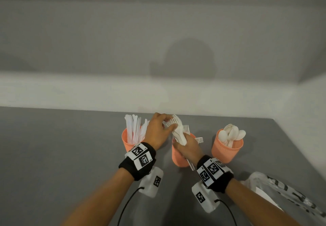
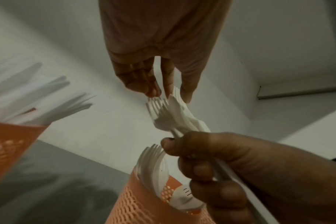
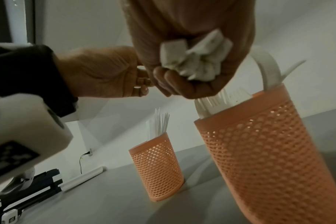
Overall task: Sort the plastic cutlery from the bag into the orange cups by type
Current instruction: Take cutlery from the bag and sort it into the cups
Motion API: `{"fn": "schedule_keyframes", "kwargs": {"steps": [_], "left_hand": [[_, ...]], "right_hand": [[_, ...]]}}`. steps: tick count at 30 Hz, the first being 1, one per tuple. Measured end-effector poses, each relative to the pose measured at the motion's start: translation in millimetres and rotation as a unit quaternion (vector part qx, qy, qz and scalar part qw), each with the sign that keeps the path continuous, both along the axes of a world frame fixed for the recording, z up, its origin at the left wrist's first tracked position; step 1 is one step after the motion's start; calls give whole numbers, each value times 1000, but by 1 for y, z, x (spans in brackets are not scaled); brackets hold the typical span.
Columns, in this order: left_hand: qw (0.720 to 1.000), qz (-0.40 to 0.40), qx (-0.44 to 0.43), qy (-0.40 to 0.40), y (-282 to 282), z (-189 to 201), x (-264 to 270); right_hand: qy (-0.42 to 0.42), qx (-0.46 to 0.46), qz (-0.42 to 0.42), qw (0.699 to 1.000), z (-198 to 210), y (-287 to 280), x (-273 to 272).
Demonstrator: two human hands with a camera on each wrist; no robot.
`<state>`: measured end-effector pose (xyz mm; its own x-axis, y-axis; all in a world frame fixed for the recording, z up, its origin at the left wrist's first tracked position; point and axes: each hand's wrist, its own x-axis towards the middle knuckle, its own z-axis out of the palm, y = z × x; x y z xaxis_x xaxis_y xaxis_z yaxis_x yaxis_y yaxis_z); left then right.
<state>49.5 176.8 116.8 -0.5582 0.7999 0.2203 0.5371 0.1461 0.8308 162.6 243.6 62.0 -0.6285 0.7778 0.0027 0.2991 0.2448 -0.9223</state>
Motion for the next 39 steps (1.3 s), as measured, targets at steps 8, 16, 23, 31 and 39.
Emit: {"fn": "schedule_keyframes", "kwargs": {"steps": [8, 16, 23, 31, 39], "left_hand": [[999, -8, -11, -38, 10, 2, -2], [910, 51, 208, -355, 13, 35, -18], [907, 131, 183, -356, 8, 22, -22], [924, 11, 38, -380, -3, -9, 19], [907, 56, 86, -409, 10, -15, 40]], "right_hand": [[-35, 8, 37, 999, -7, 8, 10], [4, -106, 46, 993, 4, 4, 24], [53, -268, 67, 960, 18, 3, 27], [72, -266, 72, 959, 23, -7, 20], [126, -233, 23, 964, 12, -2, 24]]}}
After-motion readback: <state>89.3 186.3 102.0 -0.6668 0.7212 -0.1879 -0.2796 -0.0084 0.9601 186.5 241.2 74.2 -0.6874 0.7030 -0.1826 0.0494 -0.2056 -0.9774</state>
